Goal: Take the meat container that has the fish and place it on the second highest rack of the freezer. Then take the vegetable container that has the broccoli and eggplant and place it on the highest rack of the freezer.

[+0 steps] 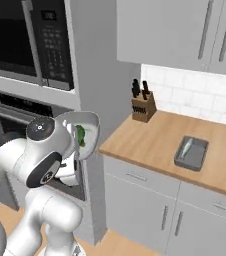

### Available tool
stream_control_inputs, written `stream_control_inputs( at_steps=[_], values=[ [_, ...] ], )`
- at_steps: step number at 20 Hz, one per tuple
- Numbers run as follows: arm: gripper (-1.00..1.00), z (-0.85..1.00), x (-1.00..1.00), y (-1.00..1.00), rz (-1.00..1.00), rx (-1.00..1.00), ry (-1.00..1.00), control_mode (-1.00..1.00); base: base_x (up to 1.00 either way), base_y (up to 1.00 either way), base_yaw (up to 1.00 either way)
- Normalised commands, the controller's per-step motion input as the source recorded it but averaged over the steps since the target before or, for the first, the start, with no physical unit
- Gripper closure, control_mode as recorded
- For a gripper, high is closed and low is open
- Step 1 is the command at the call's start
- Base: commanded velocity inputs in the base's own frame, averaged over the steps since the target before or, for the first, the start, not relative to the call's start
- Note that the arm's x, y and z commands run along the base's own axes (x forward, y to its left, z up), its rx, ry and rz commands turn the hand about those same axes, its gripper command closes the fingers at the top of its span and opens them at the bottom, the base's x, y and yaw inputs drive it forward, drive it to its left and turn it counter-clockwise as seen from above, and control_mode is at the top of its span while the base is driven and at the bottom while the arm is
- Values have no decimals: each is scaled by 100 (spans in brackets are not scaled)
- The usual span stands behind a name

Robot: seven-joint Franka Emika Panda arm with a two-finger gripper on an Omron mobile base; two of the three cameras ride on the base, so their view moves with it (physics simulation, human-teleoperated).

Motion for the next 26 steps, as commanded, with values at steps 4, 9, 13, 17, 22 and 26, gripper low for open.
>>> stream_control_inputs(
  at_steps=[4,9,13,17,22,26],
  values=[
    [100,0,0,0,0,0,0,100,-9,100,46],
    [100,0,0,0,0,0,0,100,15,100,37],
    [100,0,0,0,0,0,0,100,90,100,20],
    [100,0,0,0,0,0,0,100,94,100,19],
    [100,0,0,0,0,0,0,100,38,100,19],
    [100,0,0,0,0,0,0,100,17,100,32]
  ],
)
